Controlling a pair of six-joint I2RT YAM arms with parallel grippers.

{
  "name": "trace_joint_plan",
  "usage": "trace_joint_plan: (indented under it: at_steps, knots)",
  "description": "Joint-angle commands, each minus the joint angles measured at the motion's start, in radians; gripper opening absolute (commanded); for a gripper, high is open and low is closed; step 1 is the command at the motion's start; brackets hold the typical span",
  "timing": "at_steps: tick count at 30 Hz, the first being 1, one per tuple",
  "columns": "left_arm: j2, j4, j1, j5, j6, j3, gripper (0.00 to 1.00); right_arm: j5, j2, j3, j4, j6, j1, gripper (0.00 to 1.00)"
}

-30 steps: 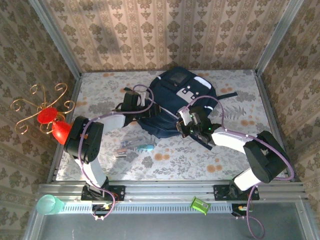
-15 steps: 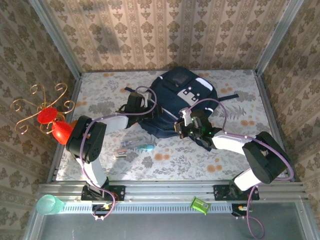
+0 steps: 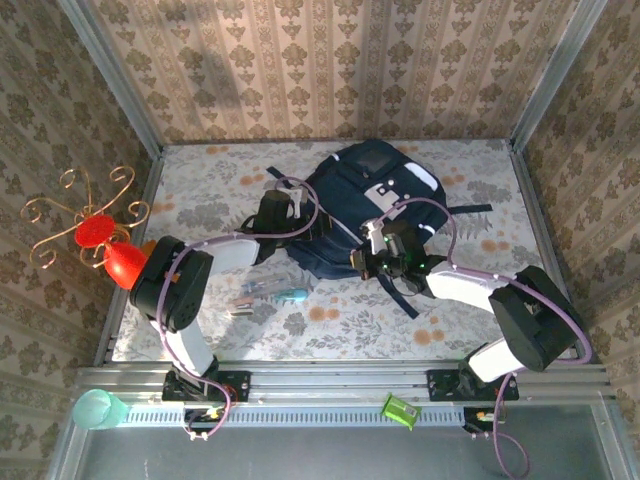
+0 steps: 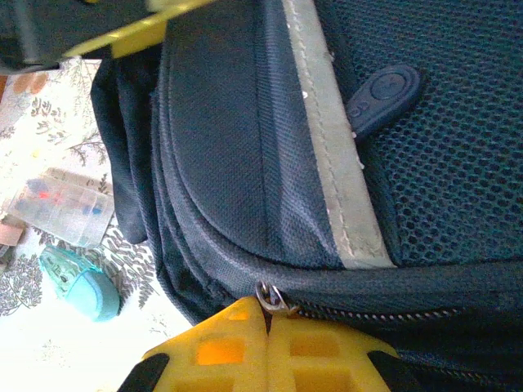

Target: Pack books, pencil case, and school supplies into a backpack

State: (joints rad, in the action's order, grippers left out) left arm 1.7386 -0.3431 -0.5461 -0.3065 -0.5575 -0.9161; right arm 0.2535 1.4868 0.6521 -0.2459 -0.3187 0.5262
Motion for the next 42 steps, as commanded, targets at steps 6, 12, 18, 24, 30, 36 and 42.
trace_joint_plan:
  at_steps: [6, 12, 18, 24, 30, 36, 42]
  knots:
    - [-0.100, -0.012, -0.009, 0.048, 0.018, 0.075, 0.67, 0.126, -0.003, 0.050, -0.003, -0.107, 0.011, 0.00]
    - [-0.113, 0.041, -0.009, 0.076, 0.054, 0.090, 0.67, 0.109, 0.003, 0.080, -0.023, -0.158, 0.044, 0.00]
    - [-0.118, 0.036, -0.028, 0.078, 0.050, 0.096, 0.67, 0.117, 0.042, 0.121, -0.024, -0.279, 0.048, 0.15]
    - [-0.214, 0.029, -0.029, 0.190, 0.056, 0.182, 0.68, 0.256, 0.056, 0.151, 0.003, -0.255, 0.055, 0.30]
    - [-0.306, 0.061, -0.048, 0.239, 0.069, 0.247, 0.69, 0.241, -0.068, 0.153, 0.243, -0.107, 0.006, 0.44]
    - [-0.252, 0.055, -0.071, 0.180, 0.033, 0.207, 0.69, 0.172, -0.166, 0.130, 0.318, -0.129, -0.162, 0.53]
    - [-0.136, 0.018, -0.061, 0.180, 0.006, 0.136, 0.69, -0.013, -0.035, 0.190, 0.295, -0.187, -0.226, 0.52]
